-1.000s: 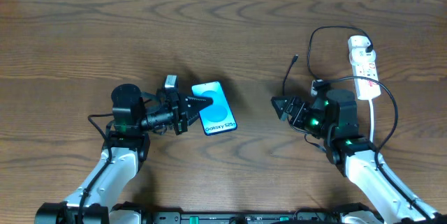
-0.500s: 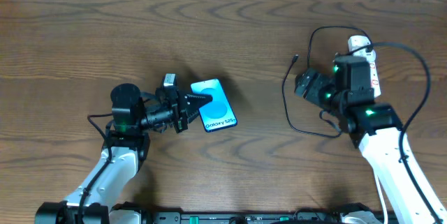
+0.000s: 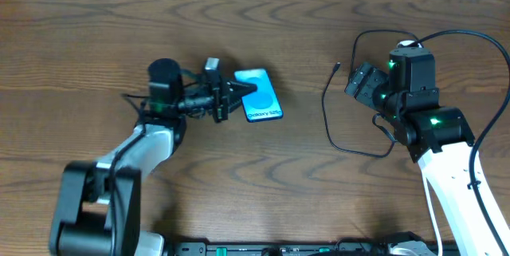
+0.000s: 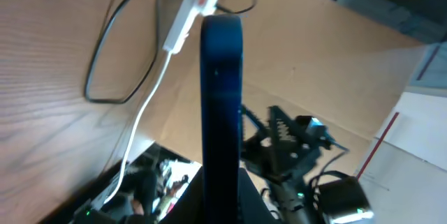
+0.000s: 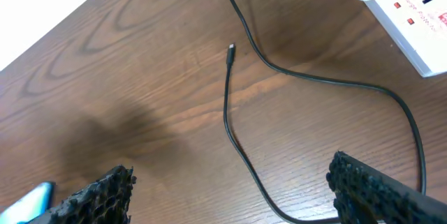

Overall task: Plug charger to phone and switch on socket
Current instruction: 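Lower the right gripper and grasp the black USB-C cable end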

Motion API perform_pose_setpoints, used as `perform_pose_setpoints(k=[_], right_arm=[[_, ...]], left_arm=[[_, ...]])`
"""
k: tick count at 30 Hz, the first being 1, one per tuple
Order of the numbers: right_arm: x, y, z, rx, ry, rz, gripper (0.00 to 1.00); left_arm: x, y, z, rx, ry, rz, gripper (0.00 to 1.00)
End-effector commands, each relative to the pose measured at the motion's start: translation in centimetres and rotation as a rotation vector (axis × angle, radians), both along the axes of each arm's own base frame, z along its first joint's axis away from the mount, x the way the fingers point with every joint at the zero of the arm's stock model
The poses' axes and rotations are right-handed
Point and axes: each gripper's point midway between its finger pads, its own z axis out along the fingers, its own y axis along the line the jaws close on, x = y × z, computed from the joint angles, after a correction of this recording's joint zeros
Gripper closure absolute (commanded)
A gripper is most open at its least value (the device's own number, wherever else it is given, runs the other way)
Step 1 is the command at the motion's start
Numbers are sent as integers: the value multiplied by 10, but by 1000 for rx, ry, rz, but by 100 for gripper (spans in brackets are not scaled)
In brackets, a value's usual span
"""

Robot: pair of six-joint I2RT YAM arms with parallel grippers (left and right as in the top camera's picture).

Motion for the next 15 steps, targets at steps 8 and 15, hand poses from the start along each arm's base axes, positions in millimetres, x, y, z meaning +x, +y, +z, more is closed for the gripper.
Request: perform_pose_setpoints(k=[8, 15], right_arm=[[43, 10, -36, -64, 190, 24, 16], [71, 30, -67, -141, 332, 74, 21]], left_arm=[[-9, -11, 2, -31, -19, -112, 93], [-8, -11, 2, -30, -19, -111, 93]])
